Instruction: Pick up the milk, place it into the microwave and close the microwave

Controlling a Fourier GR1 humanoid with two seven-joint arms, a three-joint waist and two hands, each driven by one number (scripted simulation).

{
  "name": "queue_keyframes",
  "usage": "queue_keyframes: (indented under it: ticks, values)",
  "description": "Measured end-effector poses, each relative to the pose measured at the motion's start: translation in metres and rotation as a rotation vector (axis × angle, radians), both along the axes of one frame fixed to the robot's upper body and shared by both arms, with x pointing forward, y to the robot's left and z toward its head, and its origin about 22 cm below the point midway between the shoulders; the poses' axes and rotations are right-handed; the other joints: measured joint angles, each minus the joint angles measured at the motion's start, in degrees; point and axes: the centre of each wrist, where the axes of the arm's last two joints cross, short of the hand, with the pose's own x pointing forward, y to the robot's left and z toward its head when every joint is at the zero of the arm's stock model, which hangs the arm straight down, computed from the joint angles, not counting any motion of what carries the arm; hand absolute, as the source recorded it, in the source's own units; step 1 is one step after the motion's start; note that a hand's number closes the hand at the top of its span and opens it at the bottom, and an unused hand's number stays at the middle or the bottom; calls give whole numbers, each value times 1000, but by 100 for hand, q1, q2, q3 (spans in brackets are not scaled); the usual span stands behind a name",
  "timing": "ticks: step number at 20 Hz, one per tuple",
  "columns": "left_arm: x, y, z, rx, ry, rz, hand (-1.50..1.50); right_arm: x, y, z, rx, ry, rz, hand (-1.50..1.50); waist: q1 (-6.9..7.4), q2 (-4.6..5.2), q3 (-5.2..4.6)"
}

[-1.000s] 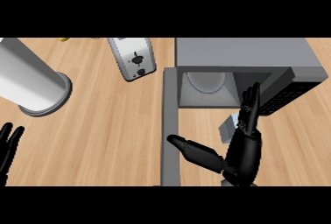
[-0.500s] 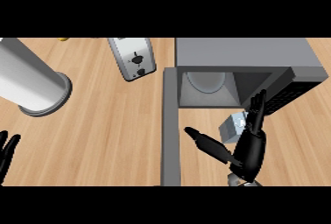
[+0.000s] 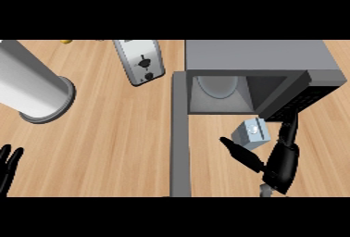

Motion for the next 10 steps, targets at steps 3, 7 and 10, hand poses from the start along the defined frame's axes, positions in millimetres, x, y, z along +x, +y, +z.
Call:
queue_keyframes:
  ticks: [3, 7, 10]
  values:
    - [-3, 1, -2, -6, -1, 1, -150, -4, -12, -11, 1, 25, 3, -150, 0, -1, -1]
    - [-9, 0, -5, -6, -10, 5, -150, -9, -21, -30, 7, 56, 21, -150, 7, 0, 0]
    - [-6, 0, -4, -14, -8, 1, -150, -5, -29, -43, 6, 78, 26, -150, 6, 2, 1]
